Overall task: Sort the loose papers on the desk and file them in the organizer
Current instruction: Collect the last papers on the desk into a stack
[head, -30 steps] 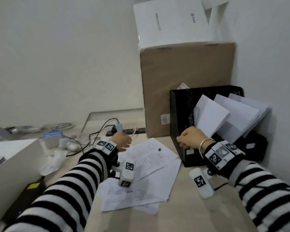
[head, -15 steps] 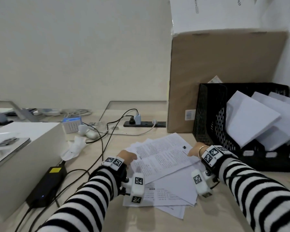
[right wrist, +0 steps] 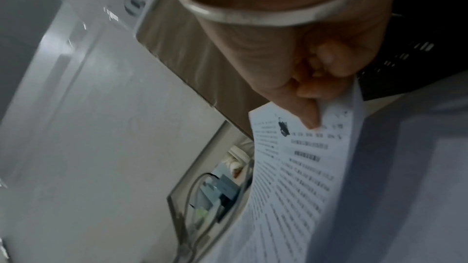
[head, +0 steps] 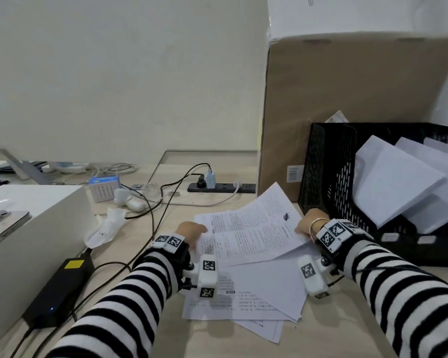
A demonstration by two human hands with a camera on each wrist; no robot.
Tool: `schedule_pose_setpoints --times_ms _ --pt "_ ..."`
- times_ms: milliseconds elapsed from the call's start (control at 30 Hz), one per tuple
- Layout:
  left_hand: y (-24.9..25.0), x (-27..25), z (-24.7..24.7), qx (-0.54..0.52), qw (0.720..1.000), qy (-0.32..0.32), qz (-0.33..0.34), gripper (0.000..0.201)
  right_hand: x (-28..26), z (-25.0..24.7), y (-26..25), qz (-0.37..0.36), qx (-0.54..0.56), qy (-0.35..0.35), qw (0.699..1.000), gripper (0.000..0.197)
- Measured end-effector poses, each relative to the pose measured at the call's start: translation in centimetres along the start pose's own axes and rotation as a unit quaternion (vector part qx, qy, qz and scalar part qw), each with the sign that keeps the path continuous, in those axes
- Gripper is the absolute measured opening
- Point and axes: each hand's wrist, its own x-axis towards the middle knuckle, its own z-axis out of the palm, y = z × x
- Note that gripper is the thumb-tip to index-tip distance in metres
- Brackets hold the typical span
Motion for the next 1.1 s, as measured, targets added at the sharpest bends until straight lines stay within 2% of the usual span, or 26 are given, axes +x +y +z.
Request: schedule_pose_setpoints --times_ms 67,133,167,233,333,400,467,533,600,800,1033,1100 --pt "-0.2 -0.1 -0.7 -0.08 0.995 0.054 0.027 0.009 -0.7 -0.6 0.5 -0.002 0.123 -0.016 0.992 0.015" --pt "-0.6 -0.2 -1.3 -0.164 0.978 0.118 0.055 0.016 -1.2 -0.3 1.1 -0.01 0.253 0.002 0.967 0.012" --pt "-0.7 -0.6 -1.4 -0.199 0.968 0.139 0.07 0.012 -2.2 -0.4 1.2 -0.011 0.31 0.005 0.951 0.011" --pt "-0.9 -1.7 -1.3 -0.251 0.956 0.133 0.076 0.009 -3.3 0.0 1.3 -0.032 0.396 -0.01 0.917 0.018" --pt "-1.5 -3.7 0.1 -0.312 0.948 0.018 0.058 0.008 -4.8 1.5 1.1 -0.04 0.512 -0.047 0.857 0.023" --pt "-1.8 -5.2 1.7 -0.32 0.944 -0.075 0.044 0.023 -6.2 2.5 0.8 -0.046 0.558 -0.085 0.824 0.022" --pt "-1.9 -6.1 3.2 -0.304 0.94 -0.148 0.038 0.039 -7.1 3.7 0.7 -0.065 0.582 -0.108 0.804 0.021" --pt "-1.9 -6.4 4.3 -0.294 0.932 -0.208 0.045 0.042 -7.8 4.8 0.6 -0.085 0.582 -0.131 0.798 0.015" --pt "-1.9 -6.2 5.1 -0.298 0.925 -0.231 0.047 0.041 -8.3 5.7 0.6 -0.101 0.562 -0.158 0.805 0.01" --pt "-3.0 -4.5 5.9 -0.33 0.926 -0.175 0.047 0.037 -8.4 6.4 0.9 -0.145 0.503 -0.236 0.818 0.014" --pt "-3.9 -2.5 1.8 -0.391 0.917 0.051 0.064 0.046 -6.8 4.9 1.8 -0.105 0.542 -0.19 0.812 0.013" --pt "-3.9 -2.5 0.8 -0.384 0.917 0.086 0.061 0.044 -5.9 4.3 1.2 -0.094 0.507 -0.181 0.837 0.012"
